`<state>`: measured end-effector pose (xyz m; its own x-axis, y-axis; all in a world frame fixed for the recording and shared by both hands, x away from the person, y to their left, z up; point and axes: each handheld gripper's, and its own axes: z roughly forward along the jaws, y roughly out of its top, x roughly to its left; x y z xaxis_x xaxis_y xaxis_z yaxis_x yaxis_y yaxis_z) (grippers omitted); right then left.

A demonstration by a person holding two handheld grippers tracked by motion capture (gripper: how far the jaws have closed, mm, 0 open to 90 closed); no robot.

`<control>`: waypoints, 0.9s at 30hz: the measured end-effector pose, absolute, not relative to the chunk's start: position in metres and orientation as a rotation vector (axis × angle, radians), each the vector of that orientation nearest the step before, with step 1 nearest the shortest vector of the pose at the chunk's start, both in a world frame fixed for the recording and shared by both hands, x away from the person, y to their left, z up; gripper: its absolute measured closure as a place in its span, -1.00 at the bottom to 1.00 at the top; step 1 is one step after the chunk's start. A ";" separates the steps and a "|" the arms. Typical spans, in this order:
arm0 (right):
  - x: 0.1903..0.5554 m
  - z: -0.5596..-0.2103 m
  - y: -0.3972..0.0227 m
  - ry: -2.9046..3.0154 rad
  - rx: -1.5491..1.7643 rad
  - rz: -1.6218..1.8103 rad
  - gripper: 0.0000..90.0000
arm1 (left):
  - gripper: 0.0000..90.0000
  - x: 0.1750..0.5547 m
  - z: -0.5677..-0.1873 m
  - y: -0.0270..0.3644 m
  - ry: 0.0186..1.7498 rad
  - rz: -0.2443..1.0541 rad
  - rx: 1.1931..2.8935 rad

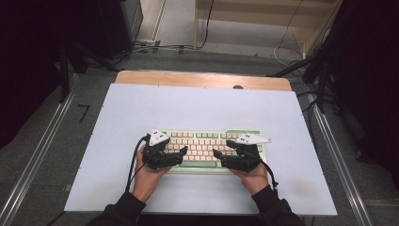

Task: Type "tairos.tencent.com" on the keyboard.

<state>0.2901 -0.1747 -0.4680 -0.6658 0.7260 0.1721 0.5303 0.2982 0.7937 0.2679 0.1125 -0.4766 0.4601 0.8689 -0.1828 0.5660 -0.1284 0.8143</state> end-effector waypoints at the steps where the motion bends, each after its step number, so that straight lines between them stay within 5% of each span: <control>1: 0.290 -0.467 -0.177 2.342 1.163 1.302 -0.40 | -0.51 0.268 -0.476 0.113 1.219 0.426 1.810; 27: 0.290 -0.466 -0.255 2.167 1.316 1.223 -0.63 | -0.61 0.253 -0.472 0.152 1.286 0.508 1.746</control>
